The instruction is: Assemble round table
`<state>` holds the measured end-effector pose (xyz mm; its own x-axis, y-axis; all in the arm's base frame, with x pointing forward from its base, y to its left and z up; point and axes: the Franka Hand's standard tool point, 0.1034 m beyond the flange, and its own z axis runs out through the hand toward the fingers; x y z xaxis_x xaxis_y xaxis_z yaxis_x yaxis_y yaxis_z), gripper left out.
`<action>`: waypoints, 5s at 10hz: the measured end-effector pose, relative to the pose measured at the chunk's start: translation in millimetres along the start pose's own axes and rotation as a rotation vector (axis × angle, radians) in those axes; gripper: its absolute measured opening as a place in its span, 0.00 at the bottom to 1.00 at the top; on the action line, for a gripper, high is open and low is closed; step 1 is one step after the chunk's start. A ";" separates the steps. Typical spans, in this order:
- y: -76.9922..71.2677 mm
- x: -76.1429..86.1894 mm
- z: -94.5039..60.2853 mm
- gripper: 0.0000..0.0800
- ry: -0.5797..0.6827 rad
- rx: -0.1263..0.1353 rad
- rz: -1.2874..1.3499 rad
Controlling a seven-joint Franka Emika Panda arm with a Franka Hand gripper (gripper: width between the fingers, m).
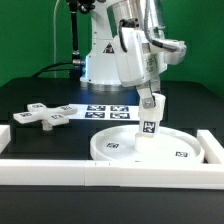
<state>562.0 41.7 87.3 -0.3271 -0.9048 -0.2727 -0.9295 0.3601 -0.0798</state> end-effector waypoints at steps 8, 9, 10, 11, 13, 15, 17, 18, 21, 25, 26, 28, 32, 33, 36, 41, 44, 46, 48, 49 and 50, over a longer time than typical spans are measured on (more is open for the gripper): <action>7.2 13.8 -7.1 0.81 -0.022 -0.078 -0.707; 7.6 11.7 -9.4 0.81 -0.016 -0.117 -0.847; 5.7 8.0 -11.4 0.81 -0.012 -0.149 -0.957; 3.2 5.3 -11.2 0.81 -0.015 -0.165 -1.100; 1.1 0.0 -9.0 0.81 -0.036 -0.199 -1.296; 1.0 1.1 -8.8 0.81 -0.053 -0.199 -1.458; 0.8 1.5 -8.9 0.81 -0.066 -0.198 -1.582; 0.7 1.5 -8.9 0.81 -0.073 -0.199 -1.668; 0.4 0.3 -6.6 0.81 -0.064 -0.246 -2.053; -0.8 0.2 -6.6 0.81 -0.072 -0.271 -2.309; -1.0 0.9 -6.7 0.81 -0.084 -0.274 -2.394; -1.4 1.7 -6.7 0.81 -0.099 -0.277 -2.511; -8.7 -4.6 -2.9 0.81 -0.075 -0.296 -2.909; -9.6 -2.0 -3.1 0.81 -0.086 -0.304 -2.976; -11.1 2.8 -2.8 0.81 -0.110 -0.337 -3.142; -6.3 1.1 8.5 0.81 -0.184 -0.502 -3.533; -8.2 6.3 8.3 0.81 -0.244 -0.578 -3.719; -8.0 6.3 8.3 0.76 -0.248 -0.589 -3.729; -7.9 7.3 8.6 0.53 -0.250 -0.589 -3.724; -7.8 8.0 8.9 0.53 -0.252 -0.589 -3.723; -7.7 8.2 9.1 0.51 -0.253 -0.589 -3.723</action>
Offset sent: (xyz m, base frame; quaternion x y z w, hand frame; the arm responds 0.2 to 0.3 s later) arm -0.0194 -0.0182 0.0058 -0.0072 0.0021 -0.2288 0.9734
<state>568.1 33.5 77.0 -0.2721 0.9598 -0.0685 0.9617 0.2737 0.0153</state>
